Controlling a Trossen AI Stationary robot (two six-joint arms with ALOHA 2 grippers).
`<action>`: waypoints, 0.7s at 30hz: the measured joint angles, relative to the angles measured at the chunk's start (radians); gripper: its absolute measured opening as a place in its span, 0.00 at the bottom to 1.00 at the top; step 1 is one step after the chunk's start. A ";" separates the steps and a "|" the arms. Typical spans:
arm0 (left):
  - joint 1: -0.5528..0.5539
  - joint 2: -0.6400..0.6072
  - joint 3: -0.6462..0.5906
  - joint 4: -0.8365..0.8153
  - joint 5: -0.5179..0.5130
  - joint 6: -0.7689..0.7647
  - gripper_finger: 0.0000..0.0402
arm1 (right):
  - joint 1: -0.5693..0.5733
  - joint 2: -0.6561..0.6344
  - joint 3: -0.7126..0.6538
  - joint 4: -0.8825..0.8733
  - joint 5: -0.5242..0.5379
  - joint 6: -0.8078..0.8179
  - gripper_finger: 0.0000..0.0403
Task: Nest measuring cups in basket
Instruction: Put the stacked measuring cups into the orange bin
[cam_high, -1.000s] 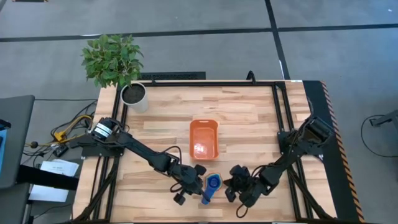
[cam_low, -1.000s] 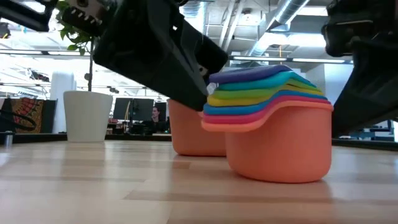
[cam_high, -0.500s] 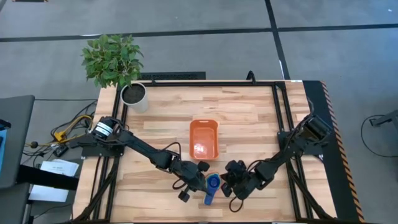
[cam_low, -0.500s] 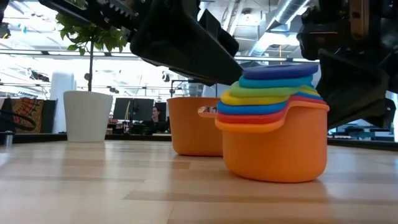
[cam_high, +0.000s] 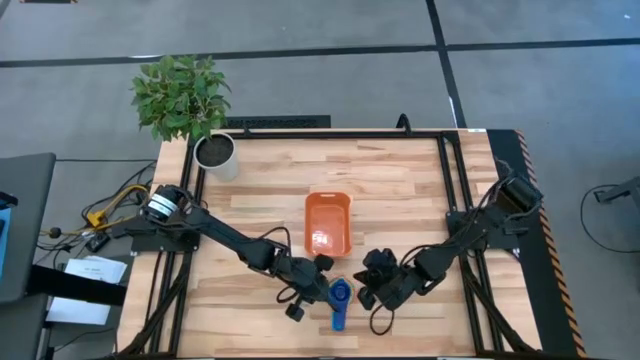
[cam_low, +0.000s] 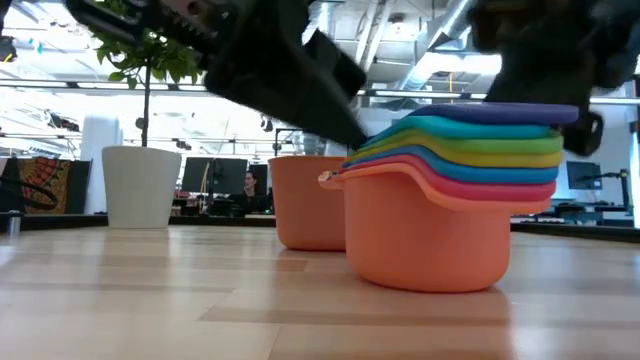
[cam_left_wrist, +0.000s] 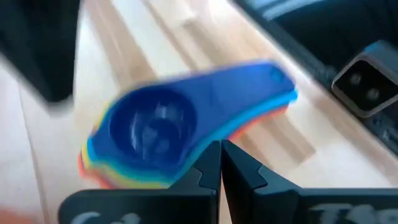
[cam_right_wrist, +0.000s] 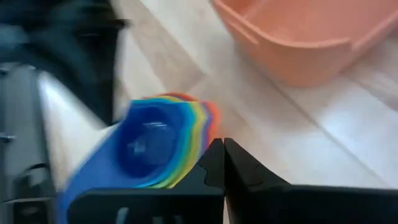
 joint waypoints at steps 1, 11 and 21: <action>0.000 -0.008 0.000 -0.032 -0.007 -0.005 0.00 | 0.010 -0.015 0.000 -0.004 0.000 0.002 0.03; -0.031 -0.021 0.000 -0.190 0.108 -0.032 0.00 | 0.201 0.001 0.001 0.008 0.004 0.263 0.14; -0.029 -0.019 0.000 -0.099 0.112 -0.013 0.00 | 0.167 0.158 0.000 0.261 0.066 0.224 0.16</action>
